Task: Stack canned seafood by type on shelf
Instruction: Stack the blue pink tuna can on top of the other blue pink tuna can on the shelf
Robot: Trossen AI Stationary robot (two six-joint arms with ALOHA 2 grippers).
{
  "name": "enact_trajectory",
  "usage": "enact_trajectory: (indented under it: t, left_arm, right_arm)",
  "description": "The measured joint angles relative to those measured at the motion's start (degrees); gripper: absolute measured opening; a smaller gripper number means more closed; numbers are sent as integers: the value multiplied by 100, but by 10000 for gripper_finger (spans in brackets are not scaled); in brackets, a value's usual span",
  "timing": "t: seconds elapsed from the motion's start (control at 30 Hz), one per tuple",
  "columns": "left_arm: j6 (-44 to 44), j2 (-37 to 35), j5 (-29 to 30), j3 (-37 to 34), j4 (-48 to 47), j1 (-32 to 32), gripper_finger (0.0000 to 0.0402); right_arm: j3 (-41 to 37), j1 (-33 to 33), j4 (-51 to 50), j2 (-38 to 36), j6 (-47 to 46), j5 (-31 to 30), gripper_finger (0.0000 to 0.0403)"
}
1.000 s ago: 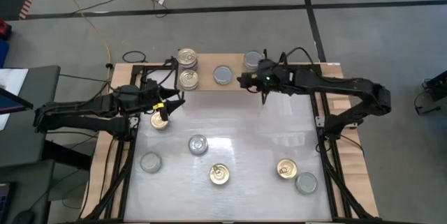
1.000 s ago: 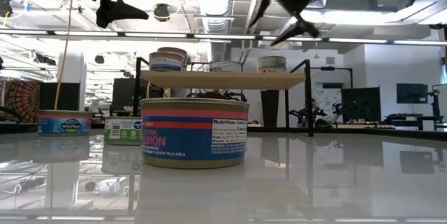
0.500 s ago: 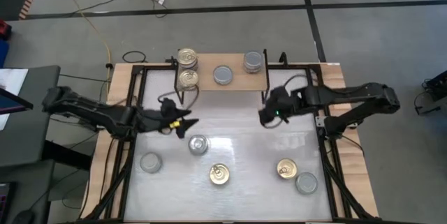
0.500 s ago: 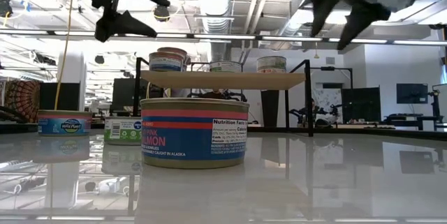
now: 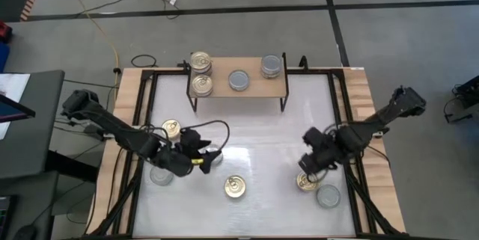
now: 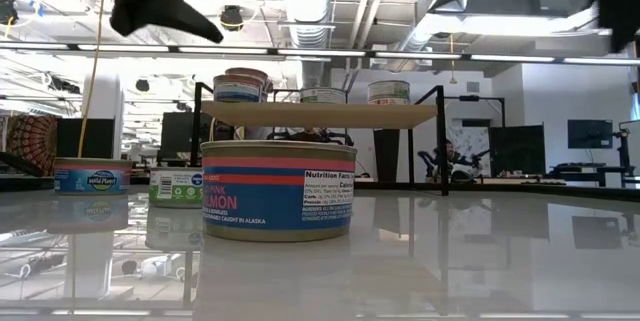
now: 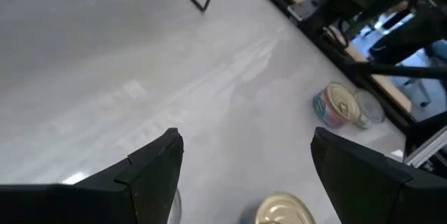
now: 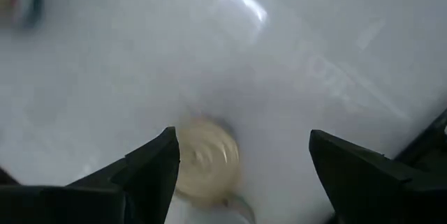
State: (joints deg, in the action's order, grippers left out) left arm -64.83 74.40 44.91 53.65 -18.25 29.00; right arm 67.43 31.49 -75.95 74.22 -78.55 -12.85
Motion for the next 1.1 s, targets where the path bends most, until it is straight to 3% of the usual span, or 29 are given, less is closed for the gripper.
enact_trajectory:
  t: [0.13,0.27,0.43,0.57,0.8,0.93,1.1]
  left_arm:
    - [-264,313,-14,329,-278,179,299]
    - [-463,534,-436,397,-232,272,299]
    - [-1154,776,-1038,399,-180,277,299]
    - [-1401,956,-1115,399,-167,305,299]
    - [-1643,1013,-1112,399,-39,344,299]
    - [-1787,1013,-1024,399,33,270,299]
    - [-1768,1013,-1010,399,74,60,299]
  right_arm:
    - [-563,480,223,-1,-154,534,341]
    - [-1190,811,1077,0,-334,978,334]
    - [-1721,1046,1728,2,-815,997,324]
    - [-2107,1087,1966,2,-1118,995,320]
    - [-2738,893,3236,-7,-1466,982,319]
    - [-2843,460,4107,29,-1367,344,317]
    - [-2836,-523,5076,269,-691,-513,317]
